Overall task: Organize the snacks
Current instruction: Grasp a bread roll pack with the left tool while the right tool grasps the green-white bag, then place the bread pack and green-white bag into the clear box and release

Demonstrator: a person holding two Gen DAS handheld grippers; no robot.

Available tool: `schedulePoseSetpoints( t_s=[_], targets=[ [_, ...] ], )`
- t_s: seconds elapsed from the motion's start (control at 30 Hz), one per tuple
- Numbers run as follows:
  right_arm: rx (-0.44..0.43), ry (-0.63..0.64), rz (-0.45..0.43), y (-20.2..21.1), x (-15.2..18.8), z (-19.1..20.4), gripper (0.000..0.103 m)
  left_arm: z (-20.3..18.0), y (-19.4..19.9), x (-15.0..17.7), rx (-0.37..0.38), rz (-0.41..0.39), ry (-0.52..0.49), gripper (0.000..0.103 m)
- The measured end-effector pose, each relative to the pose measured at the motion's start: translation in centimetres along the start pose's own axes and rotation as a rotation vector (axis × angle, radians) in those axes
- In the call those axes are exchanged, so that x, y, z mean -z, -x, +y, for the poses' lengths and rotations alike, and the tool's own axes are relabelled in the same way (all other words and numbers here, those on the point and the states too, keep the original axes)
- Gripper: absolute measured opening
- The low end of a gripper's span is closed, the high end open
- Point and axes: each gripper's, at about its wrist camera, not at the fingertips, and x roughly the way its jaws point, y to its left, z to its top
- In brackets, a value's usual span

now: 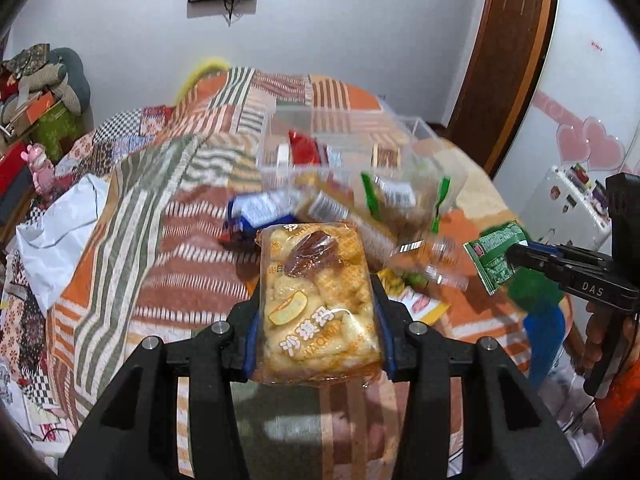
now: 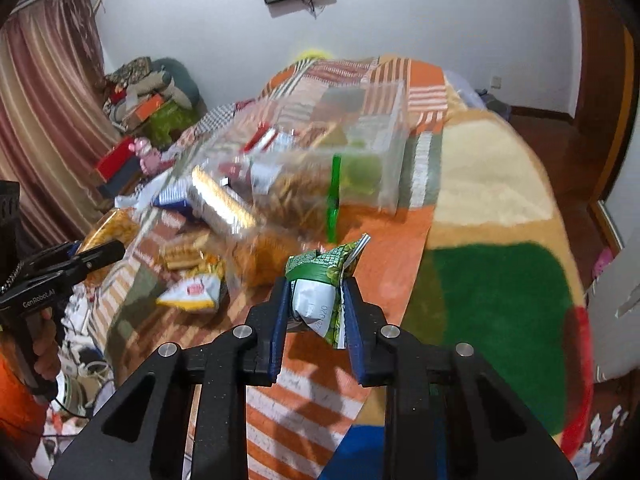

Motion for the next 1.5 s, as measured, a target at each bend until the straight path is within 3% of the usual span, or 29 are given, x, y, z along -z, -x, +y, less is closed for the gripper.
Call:
schedulePoseSetpoints(
  t_s=[0.4, 0.73, 1.07, 1.33, 1.5],
  targets=[
    [-0.012, 0.028, -0.182, 2.2, -5.4, 0.7, 0.024, -0.9, 0.0, -5.9, 0.02, -0.114, -0.017, 0.045],
    [-0.021, 0.04, -0.244, 0.7, -9.2, 1.1, 0.024, -0.5, -3.2, -10.7, -0.007, -0.145, -0.031, 0.045],
    [-0.022, 0.058, -0.212, -3.6, -11.4, 2.0, 0.024, 1.5, -8.8, -13.5, -0.007, -0.068, -0.03, 0.045],
    [-0.033, 0.065, -0.117, -8.5, -12.6, 2.6, 0.024, 3.8, -13.6, -14.8, 0.034, 0.02, 0.032, 0.045],
    [-0.023, 0.074, -0.054, -11.1, -12.9, 2.8, 0.024, 3.7, -15.6, -14.9, 0.012, 0.05, 0.009, 0.045]
  ],
)
